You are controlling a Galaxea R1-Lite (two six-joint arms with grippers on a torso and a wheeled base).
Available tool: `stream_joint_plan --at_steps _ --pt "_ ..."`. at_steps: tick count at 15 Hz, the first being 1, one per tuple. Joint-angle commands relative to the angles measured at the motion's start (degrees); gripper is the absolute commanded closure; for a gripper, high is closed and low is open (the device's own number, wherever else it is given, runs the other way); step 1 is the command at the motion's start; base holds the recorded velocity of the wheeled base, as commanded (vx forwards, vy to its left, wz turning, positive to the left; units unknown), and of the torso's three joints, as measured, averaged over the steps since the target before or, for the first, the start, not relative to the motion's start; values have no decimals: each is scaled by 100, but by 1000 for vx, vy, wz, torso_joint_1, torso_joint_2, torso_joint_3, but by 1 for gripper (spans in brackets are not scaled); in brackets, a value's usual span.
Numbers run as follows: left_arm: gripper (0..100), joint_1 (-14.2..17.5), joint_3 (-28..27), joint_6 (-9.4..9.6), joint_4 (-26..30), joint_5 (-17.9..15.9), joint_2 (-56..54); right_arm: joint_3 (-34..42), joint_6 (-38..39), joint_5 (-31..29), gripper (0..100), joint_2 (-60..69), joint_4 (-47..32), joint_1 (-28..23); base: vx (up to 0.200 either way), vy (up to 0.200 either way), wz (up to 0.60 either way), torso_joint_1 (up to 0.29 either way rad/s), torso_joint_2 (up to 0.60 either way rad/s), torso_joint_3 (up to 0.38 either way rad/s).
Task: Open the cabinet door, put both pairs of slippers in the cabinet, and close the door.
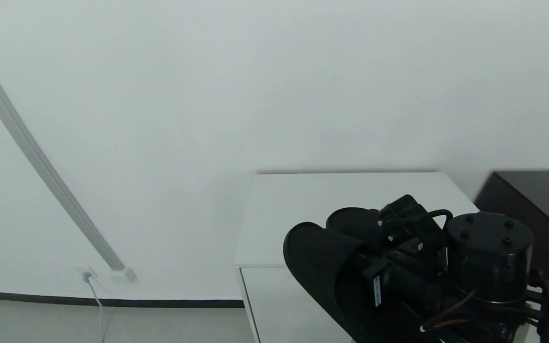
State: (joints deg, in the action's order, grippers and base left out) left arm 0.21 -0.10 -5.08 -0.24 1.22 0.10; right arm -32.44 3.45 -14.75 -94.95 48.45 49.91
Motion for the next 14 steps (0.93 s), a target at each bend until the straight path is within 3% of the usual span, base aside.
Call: stream_joint_plan --at_steps 1,7,14 --pt "100 -3 1 -1 -2 1 8 27 7 -2 100 -23 -2 1 -200 0 0 -12 -2 7" --pt "100 -3 1 -1 -2 1 8 80 7 -2 100 -15 16 10 -200 0 0 1 1 4" --pt "100 -3 1 -1 -2 1 8 97 -2 -107 100 -15 25 10 0 0 0 0 0 0"
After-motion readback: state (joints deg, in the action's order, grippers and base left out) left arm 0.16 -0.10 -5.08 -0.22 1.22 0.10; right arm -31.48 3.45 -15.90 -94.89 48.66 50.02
